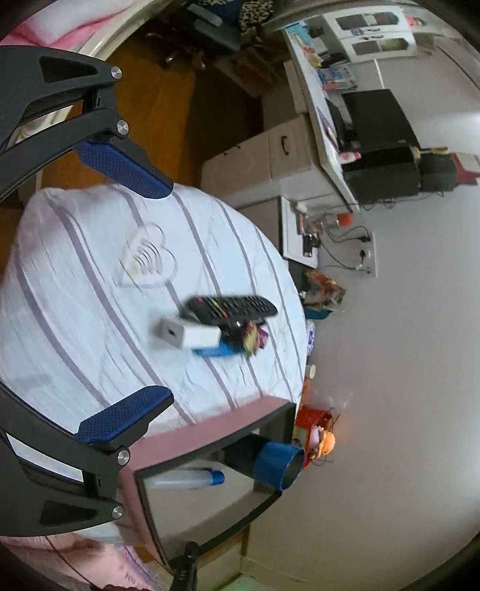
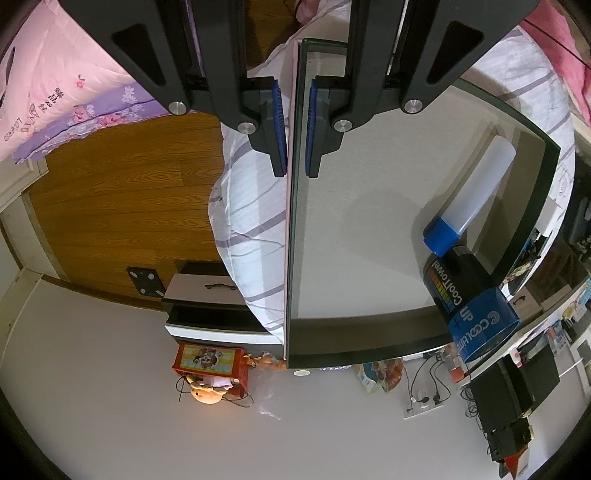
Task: Organize rigid objects
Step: 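Withdraw the left gripper back toward the remaining items on the table, then close the left gripper on the white charger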
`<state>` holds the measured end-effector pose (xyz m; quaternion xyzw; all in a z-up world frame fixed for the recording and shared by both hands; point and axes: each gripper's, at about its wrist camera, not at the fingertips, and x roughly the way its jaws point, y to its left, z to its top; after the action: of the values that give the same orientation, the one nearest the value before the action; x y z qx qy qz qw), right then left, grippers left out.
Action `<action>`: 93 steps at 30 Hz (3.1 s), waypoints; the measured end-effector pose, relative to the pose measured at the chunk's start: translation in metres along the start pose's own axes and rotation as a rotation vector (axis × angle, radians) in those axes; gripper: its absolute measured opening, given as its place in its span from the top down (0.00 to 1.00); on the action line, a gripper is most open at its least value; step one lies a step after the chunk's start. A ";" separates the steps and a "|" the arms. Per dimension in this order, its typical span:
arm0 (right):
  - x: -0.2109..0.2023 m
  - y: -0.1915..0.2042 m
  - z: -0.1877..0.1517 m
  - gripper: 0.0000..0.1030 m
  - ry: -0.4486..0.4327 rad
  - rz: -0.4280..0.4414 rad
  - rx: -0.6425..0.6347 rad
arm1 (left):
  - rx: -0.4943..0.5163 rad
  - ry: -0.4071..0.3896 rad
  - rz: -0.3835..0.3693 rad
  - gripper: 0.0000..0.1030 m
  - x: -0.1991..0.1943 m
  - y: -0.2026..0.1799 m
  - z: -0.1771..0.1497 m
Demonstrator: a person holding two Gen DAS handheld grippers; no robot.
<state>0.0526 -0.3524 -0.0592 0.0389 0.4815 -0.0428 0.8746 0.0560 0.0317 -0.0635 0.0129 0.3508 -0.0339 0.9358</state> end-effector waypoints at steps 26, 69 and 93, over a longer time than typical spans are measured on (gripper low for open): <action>0.000 0.003 0.001 0.89 0.009 -0.013 -0.015 | -0.012 0.040 -0.046 0.01 0.003 0.015 -0.014; -0.003 0.001 0.000 0.89 -0.003 0.001 -0.050 | 0.101 0.255 -0.138 0.54 0.125 -0.045 0.001; -0.004 0.002 0.001 0.89 -0.004 0.006 -0.048 | 0.118 0.253 -0.101 0.75 0.114 -0.046 0.001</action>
<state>0.0519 -0.3501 -0.0556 0.0191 0.4806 -0.0288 0.8762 0.1395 -0.0204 -0.1377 0.0544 0.4636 -0.0994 0.8788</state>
